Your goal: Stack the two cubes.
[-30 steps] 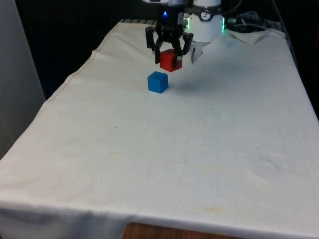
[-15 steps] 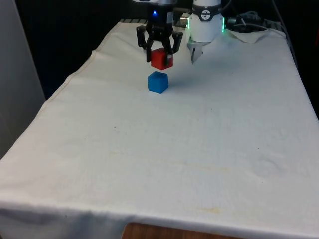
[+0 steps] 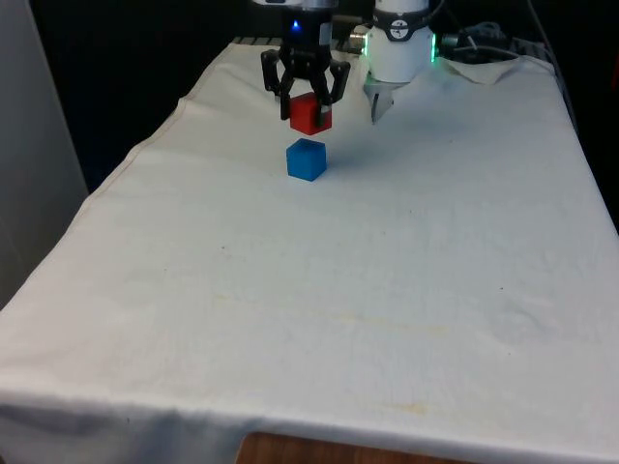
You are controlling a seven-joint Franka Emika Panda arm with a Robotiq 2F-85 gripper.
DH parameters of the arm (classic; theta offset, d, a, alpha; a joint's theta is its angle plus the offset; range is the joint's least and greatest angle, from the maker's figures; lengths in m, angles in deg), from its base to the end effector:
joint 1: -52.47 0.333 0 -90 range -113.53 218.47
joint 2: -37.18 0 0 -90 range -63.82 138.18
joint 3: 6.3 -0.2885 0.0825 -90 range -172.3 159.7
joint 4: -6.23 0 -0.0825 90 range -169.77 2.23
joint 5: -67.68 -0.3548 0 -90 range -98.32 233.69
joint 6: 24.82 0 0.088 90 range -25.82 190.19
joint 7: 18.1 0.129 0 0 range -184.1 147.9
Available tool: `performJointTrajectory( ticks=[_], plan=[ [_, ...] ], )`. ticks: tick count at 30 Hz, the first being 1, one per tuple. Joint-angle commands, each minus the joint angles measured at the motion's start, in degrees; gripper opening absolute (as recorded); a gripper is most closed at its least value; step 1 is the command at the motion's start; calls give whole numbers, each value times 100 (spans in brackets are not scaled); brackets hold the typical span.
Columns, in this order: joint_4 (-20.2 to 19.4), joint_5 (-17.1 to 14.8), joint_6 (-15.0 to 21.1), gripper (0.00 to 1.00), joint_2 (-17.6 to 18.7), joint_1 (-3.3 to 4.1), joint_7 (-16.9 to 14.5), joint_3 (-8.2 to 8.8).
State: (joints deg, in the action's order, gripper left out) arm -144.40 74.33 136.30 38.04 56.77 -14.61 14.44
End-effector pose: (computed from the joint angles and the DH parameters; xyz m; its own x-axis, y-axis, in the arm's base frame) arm 0.4202 -0.1195 0.2356 0.9584 -0.2308 0.1680 -0.2422 -0.9689 0.0505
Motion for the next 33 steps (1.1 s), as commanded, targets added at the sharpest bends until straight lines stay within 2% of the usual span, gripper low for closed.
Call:
performJointTrajectory(
  ticks=[1,7,8,9,15,16,17,22,23,24,32,33],
  plan=[
    [-23,-69,29,13,-6,-6,-69,6],
    [-29,-103,34,13,40,6,-120,57],
    [0,0,0,13,57,0,-40,74],
    [-29,-109,40,13,52,6,-126,63],
    [-17,-103,52,13,120,0,-126,86],
    [11,0,6,13,149,0,-46,109],
    [-17,-103,63,13,143,-6,-126,92],
    [-23,-132,92,13,178,0,-132,97],
    [11,0,23,13,201,0,-46,126],
    [-23,-132,97,13,183,0,-132,97],
    [-40,-189,149,13,201,0,-143,103],
    [11,-34,80,13,246,0,-46,143]
  ],
)
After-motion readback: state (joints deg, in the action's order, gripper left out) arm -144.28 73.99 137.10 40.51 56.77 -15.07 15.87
